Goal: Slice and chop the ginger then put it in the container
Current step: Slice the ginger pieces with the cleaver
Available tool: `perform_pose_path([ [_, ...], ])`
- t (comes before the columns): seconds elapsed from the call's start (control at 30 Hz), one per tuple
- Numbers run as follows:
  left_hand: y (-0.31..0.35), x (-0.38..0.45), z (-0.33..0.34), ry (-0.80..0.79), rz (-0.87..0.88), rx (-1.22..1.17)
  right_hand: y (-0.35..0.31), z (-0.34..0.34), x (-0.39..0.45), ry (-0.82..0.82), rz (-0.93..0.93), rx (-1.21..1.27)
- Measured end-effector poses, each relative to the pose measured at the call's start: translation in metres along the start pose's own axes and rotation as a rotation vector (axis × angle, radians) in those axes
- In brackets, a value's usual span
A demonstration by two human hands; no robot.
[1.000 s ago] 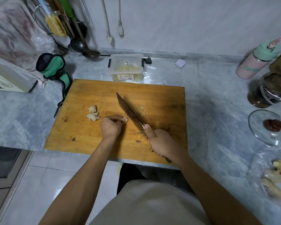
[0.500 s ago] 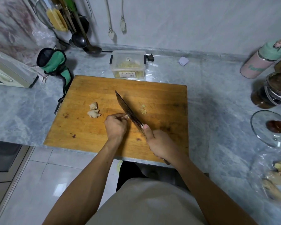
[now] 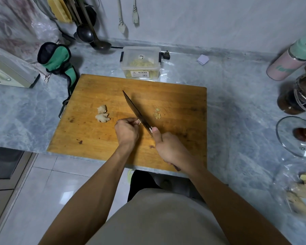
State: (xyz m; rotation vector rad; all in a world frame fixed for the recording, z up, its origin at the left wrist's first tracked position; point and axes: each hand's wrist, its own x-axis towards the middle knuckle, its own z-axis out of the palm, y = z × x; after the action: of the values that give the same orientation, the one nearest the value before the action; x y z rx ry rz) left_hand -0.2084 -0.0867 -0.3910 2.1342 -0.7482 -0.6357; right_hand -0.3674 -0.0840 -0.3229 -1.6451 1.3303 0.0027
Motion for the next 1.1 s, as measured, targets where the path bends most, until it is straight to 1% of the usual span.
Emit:
perform_pose_path([
  [0.17,-0.001,0.0,-0.003,-0.035,0.012,-0.021,-0.003,0.013,0.017,0.031,-0.031,-0.043],
  [0.27,-0.003,0.002,-0.008,-0.069,-0.003,-0.034,0.001,0.005,0.019,0.014,-0.003,0.014],
  [0.33,-0.006,0.005,-0.012,-0.107,0.009,-0.011,0.002,-0.003,0.018,0.019,0.004,0.065],
  [0.43,-0.007,0.01,-0.017,-0.142,0.036,0.076,0.005,-0.011,0.017,0.025,-0.002,0.067],
  [0.53,-0.007,0.012,-0.02,-0.083,0.111,0.161,0.008,-0.018,0.013,0.008,-0.004,0.065],
  [0.6,-0.007,0.014,-0.021,-0.042,0.11,0.152,0.01,-0.02,0.007,-0.005,-0.01,0.073],
  [0.67,-0.006,0.017,-0.023,-0.028,0.083,0.121,0.013,-0.019,0.002,-0.007,-0.013,0.075],
  [0.73,-0.006,0.021,-0.022,-0.025,0.007,0.045,0.014,-0.015,-0.002,-0.016,-0.011,0.088],
  [0.83,-0.01,0.023,-0.019,-0.04,-0.205,-0.138,0.011,-0.007,-0.005,-0.025,-0.011,0.116],
  [0.87,-0.012,0.023,-0.017,-0.04,-0.236,-0.166,0.01,-0.005,-0.005,-0.028,-0.012,0.117],
  [0.97,-0.013,0.019,-0.013,-0.022,-0.267,-0.184,0.005,-0.001,-0.005,-0.033,-0.016,0.089],
  [1.1,-0.004,0.014,-0.006,0.043,-0.349,-0.275,0.001,0.0,-0.006,-0.031,-0.032,0.077],
])
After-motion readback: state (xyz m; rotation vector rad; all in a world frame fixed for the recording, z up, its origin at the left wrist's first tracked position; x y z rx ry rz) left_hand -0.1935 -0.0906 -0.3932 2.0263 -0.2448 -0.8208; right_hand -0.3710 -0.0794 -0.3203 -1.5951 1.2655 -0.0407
